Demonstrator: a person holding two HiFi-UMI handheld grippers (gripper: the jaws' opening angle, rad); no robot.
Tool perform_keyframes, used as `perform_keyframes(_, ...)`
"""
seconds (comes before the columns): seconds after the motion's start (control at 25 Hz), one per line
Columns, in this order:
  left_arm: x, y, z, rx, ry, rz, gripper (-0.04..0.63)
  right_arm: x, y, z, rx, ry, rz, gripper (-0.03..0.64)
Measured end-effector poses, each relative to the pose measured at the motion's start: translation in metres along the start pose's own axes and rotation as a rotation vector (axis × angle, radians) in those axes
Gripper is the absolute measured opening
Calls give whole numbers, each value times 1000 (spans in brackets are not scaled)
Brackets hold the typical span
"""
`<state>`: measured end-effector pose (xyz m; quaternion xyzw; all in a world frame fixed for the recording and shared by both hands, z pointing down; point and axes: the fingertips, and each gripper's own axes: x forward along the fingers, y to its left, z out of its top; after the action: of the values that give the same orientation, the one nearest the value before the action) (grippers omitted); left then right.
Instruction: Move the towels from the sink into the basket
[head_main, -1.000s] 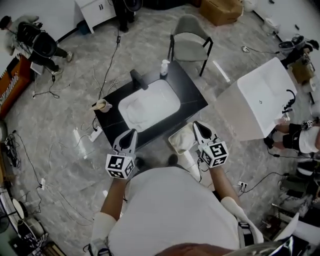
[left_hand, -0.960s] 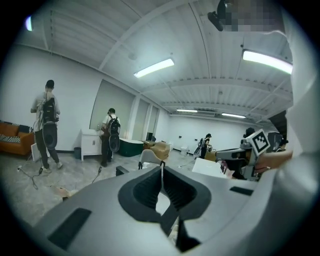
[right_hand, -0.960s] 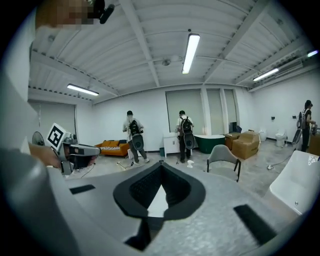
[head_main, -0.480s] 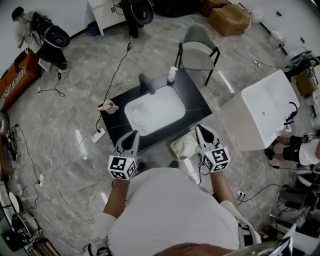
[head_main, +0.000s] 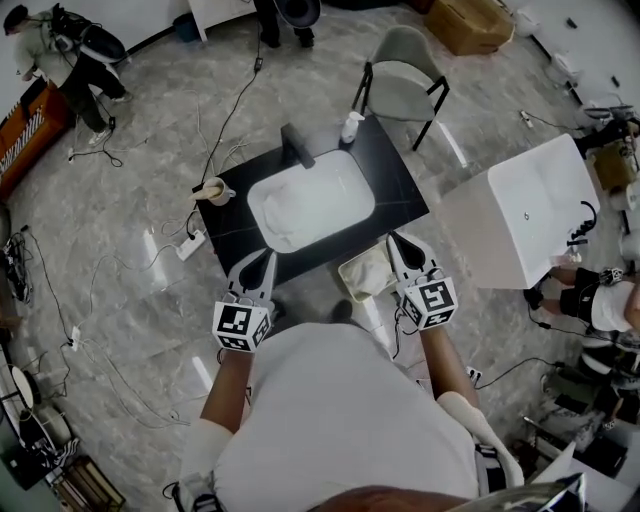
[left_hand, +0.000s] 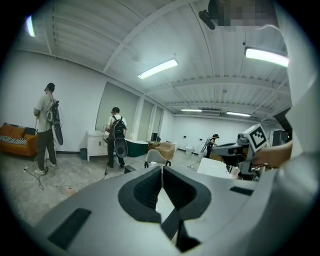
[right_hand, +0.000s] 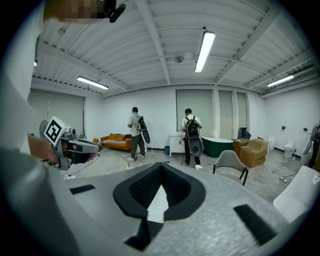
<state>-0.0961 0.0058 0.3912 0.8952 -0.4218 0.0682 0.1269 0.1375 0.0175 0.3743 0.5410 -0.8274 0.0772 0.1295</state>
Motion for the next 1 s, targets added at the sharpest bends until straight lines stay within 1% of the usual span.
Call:
perform_keyframes(0.16, 8, 15, -12, -5, 19, -5, 12, 41, 7, -12, -12, 47, 56, 2)
perform_keyframes(0.2, 9, 18, -16, -6, 27, -5, 12, 54, 10, -18, -10, 66, 78, 12)
perform_keyframes(0.32, 15, 29, -32, -4, 51, -4, 12, 97, 20, -44, -23, 139, 148, 36)
perform_keyframes(0.48, 23, 50, -61, -8, 71, -2, 12, 164, 31, -88, -37, 230, 205, 65)
perform_keyframes(0.6, 33, 76, -88, -9, 94, 4, 12, 223, 41, -130, -34, 304, 241, 105)
perform_keyframes(0.76, 45, 98, -125, -58, 155, -3, 12, 289, 52, -196, -40, 423, 276, 157)
perform_keyframes(1.0, 65, 131, -174, -123, 174, -11, 12, 380, 71, -311, -58, 658, 327, 300)
